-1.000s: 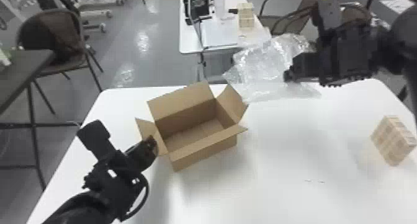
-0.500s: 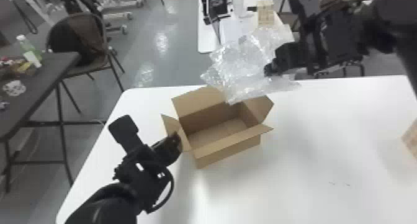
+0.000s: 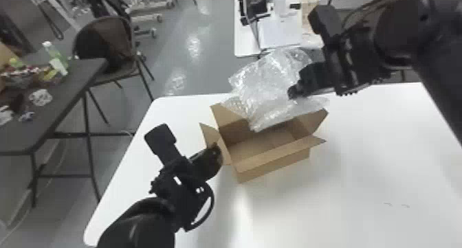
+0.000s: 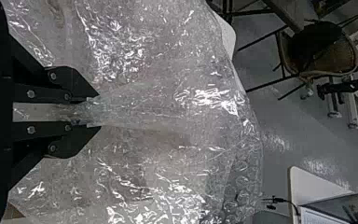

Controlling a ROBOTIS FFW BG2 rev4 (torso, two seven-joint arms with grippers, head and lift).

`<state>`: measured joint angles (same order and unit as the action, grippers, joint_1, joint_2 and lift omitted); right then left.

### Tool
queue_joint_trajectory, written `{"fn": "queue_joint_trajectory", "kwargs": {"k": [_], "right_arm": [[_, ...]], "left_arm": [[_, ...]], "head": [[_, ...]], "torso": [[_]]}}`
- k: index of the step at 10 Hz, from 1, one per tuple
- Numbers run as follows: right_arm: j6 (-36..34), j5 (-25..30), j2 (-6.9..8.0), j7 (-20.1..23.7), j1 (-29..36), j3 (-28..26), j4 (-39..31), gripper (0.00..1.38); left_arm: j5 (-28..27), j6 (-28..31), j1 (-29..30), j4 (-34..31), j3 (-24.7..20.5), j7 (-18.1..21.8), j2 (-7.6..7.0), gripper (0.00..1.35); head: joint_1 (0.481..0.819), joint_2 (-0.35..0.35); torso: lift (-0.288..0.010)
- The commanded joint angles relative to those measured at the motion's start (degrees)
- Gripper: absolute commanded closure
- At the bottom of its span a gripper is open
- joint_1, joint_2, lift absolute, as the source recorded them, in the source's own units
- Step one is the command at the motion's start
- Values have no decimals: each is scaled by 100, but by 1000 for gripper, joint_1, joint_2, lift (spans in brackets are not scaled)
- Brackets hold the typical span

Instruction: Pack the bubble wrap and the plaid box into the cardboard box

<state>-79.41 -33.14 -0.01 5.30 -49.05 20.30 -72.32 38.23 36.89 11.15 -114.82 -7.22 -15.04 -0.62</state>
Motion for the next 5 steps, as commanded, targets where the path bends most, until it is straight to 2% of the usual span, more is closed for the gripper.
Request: {"fn": "queue_joint_trajectory", "kwargs": {"k": [1,2,4,5], "right_arm": [[286,9,6,358,-35,132,605,1038],[523,18,6,858,-87,237,1159,1038],[743,194,6,1184,-114,299,1704,1038],[796,256,6,1184,-122,317,1836,1038]], "left_arm": [[9,-50,-7,12,28,1,-8,1222],[18,-76,-42,48,63,1,-8,1222],[36,-120,-78,100,116,1,-44,1222],[36,-129,-86,118,125,1,-44,1222]], "head": [[695,253],[695,255],[695,261],[695,254]], "torso": [[-100],[-100],[-100],[-100]]}}
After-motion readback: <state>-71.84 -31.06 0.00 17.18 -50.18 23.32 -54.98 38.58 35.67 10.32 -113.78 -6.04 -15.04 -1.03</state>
